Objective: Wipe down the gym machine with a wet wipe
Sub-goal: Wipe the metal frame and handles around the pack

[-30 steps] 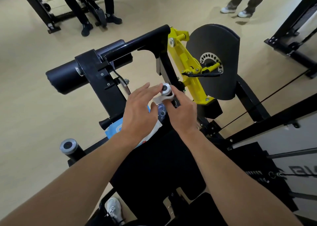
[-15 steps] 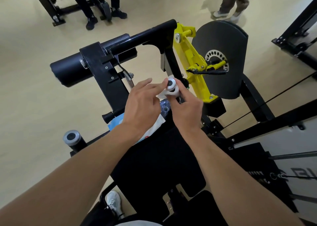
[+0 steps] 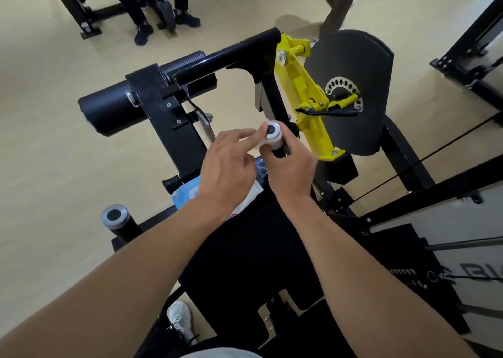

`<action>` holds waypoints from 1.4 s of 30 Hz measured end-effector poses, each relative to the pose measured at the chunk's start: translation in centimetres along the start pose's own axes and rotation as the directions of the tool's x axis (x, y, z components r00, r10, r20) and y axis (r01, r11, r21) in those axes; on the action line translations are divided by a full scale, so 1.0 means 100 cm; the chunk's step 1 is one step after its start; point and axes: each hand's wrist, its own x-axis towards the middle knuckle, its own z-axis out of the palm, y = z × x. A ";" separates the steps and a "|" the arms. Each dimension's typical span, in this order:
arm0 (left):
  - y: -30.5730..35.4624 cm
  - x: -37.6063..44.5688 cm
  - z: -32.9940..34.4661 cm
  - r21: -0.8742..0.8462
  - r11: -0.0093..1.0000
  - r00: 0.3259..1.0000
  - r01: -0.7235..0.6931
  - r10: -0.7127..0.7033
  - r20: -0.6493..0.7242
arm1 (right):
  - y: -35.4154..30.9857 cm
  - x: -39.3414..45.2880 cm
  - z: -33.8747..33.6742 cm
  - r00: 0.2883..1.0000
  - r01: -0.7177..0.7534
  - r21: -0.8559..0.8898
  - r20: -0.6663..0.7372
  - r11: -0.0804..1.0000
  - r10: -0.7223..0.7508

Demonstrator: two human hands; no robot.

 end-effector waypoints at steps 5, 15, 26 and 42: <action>-0.001 0.000 0.001 0.027 1.000 1.000 0.009 -0.009 0.004 | 0.011 0.008 0.005 1.000 0.017 -0.042 0.011 0.999 -0.016; 0.001 -0.002 -0.002 0.028 0.999 0.999 0.023 -0.024 0.046 | -0.002 -0.010 -0.017 0.913 -0.117 0.108 0.402 0.987 0.064; 0.000 0.000 -0.007 0.024 0.999 0.997 0.025 -0.027 0.072 | 0.018 -0.005 -0.016 0.968 -0.084 -0.096 0.228 0.992 0.104; 0.006 0.001 -0.010 -0.021 0.999 0.997 0.046 -0.044 0.064 | 0.013 -0.001 -0.009 0.992 0.050 -0.068 0.117 0.996 -0.042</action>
